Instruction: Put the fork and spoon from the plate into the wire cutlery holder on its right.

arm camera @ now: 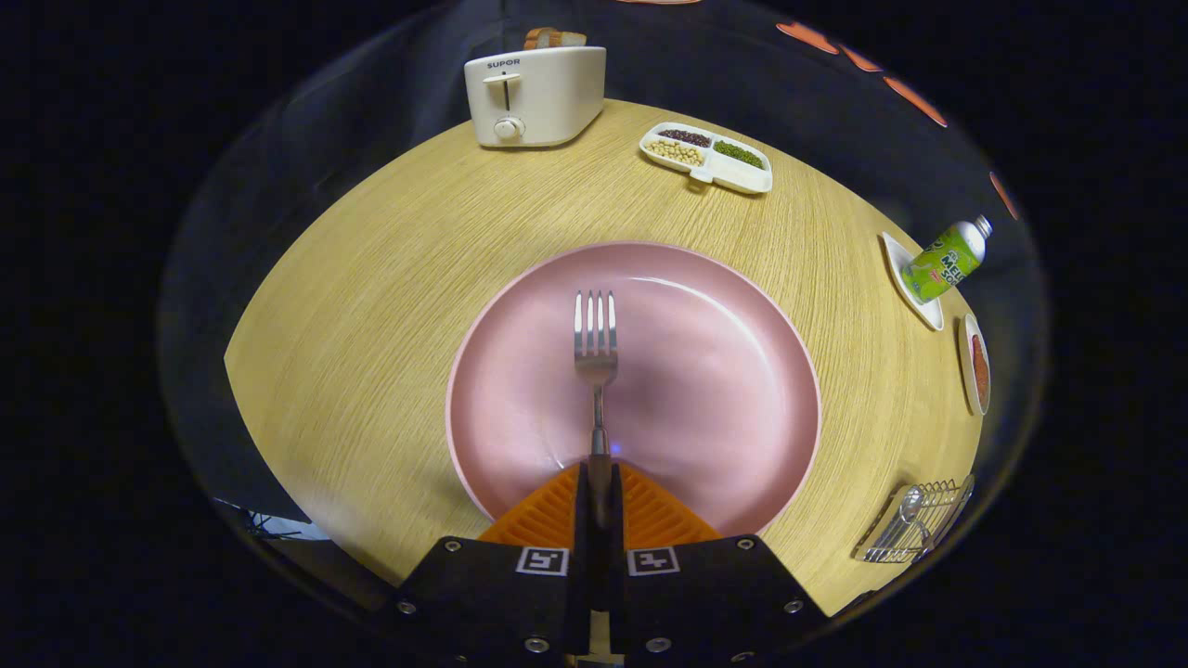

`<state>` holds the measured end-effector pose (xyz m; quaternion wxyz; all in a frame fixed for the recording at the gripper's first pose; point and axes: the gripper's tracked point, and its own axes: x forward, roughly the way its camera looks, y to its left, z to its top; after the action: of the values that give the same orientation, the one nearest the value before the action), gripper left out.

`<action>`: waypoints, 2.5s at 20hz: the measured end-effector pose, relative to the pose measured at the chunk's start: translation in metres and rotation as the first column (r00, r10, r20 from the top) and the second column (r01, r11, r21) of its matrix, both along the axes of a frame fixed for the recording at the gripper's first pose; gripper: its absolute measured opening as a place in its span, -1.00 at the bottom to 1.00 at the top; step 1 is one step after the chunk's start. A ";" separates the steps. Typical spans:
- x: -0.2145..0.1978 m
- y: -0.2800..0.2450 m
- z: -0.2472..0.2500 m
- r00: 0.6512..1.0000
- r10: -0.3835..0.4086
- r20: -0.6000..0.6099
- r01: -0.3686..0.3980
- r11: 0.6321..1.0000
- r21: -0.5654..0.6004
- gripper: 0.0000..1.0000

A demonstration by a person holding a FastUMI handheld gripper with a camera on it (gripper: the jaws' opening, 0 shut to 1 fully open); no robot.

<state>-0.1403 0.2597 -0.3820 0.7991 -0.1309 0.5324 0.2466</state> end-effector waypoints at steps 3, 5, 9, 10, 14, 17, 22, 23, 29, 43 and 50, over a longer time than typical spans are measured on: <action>0.002 -0.010 0.005 1.000 -0.024 0.019 0.024 1.000 -0.005 -0.87; 0.008 -0.018 0.015 0.997 -0.065 0.045 0.064 0.998 0.024 -0.88; 0.022 -0.043 0.037 0.984 -0.161 0.076 0.156 0.985 0.070 -0.89; 0.027 -0.053 0.044 0.980 -0.176 0.097 0.170 0.983 0.066 -0.89; 0.043 -0.090 0.079 0.954 -0.240 0.178 0.228 0.970 0.085 -0.89; 0.052 -0.119 0.102 0.930 -0.288 0.226 0.274 0.957 0.093 -0.89; 0.056 -0.174 0.131 0.894 -0.365 0.260 0.353 0.931 0.095 -0.89; 0.055 -0.188 0.136 0.888 -0.379 0.262 0.368 0.925 0.090 -0.89; 0.041 -0.266 0.144 0.865 -0.447 0.227 0.455 0.890 0.018 -0.89; -0.018 -0.333 0.108 0.937 -0.342 -0.076 0.313 0.914 -0.259 -0.89; -0.037 -0.331 0.093 0.916 -0.301 -0.264 0.229 0.934 -0.273 -0.89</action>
<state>-0.1773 -0.0714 -0.2893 0.7131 -0.1121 0.6865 0.0871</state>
